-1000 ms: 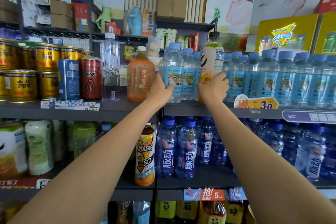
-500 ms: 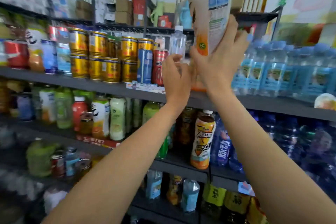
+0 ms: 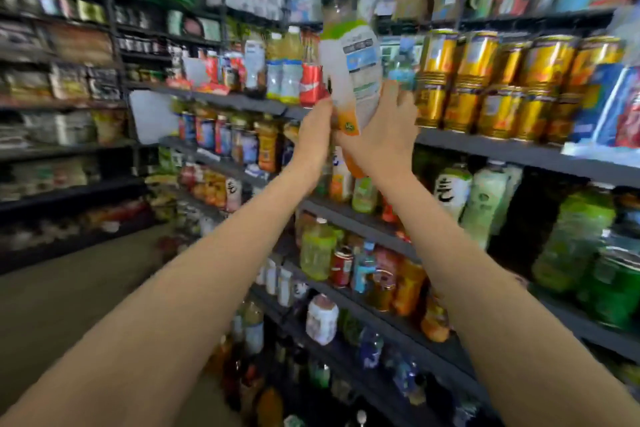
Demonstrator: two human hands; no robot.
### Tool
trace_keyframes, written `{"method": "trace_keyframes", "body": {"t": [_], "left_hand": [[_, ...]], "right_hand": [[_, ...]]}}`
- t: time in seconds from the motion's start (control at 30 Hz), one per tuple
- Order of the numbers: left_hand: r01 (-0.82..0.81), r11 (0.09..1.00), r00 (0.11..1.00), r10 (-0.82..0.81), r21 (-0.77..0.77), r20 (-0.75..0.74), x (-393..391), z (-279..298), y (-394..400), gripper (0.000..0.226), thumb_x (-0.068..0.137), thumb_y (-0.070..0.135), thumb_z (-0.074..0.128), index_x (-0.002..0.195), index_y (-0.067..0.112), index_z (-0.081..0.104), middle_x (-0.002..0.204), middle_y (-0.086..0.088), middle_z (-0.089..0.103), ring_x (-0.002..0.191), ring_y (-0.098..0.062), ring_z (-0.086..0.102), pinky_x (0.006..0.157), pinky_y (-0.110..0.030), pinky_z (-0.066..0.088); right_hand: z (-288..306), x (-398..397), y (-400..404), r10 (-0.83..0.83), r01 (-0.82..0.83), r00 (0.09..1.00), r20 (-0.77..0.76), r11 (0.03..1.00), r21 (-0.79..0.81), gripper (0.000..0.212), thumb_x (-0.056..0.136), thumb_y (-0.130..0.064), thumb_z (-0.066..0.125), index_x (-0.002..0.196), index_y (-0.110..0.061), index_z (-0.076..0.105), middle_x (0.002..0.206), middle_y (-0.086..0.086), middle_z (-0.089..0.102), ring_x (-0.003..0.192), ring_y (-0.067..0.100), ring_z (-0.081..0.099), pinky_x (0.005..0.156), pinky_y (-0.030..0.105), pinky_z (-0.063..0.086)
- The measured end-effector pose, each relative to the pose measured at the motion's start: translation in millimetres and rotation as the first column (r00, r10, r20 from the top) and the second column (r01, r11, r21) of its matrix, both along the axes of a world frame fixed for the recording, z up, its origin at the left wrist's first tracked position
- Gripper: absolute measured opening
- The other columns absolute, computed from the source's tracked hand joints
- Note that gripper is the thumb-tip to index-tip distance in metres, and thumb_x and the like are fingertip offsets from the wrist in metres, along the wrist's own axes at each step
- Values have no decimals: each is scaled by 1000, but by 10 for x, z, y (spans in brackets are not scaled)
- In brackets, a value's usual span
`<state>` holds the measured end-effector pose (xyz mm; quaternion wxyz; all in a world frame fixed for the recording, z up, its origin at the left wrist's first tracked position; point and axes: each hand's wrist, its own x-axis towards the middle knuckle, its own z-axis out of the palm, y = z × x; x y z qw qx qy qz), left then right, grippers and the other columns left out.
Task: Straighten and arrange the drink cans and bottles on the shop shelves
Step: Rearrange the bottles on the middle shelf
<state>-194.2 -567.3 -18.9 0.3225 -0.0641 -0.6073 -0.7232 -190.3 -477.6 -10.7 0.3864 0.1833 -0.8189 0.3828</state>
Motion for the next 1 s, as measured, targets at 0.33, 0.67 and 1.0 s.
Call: {"method": "trace_keyframes", "body": {"t": [0.33,0.67,1.0], "left_hand": [[-101,946,981,146,-309,128,-325,-606,-2011,39,89,16,59,126,11,47,108,3,55,98,-6,52,70,-6,46],[79,876,909,133,-476,396,-1593,-789,-3514,68,78,18,73,137,16,39,126,-3,56,109,-16,54,86,-26,46],[105,824,884,180,-557,431,-2809,-1111,-4745,68,75,22,76,131,12,39,113,1,52,100,-12,51,78,-19,45]], "right_hand": [[-684,-777,-2062,269,-277,932,244,961,-2,67,71,-41,69,127,-16,42,121,9,46,116,31,41,88,41,39],[-1140,-2149,-3361,476,-423,754,453,879,-221,79,61,-21,83,129,-17,43,123,3,56,114,19,53,84,27,45],[-1416,-3102,-4514,377,-296,721,582,926,-233,61,75,-23,74,124,-6,39,119,11,58,111,29,56,76,30,44]]}}
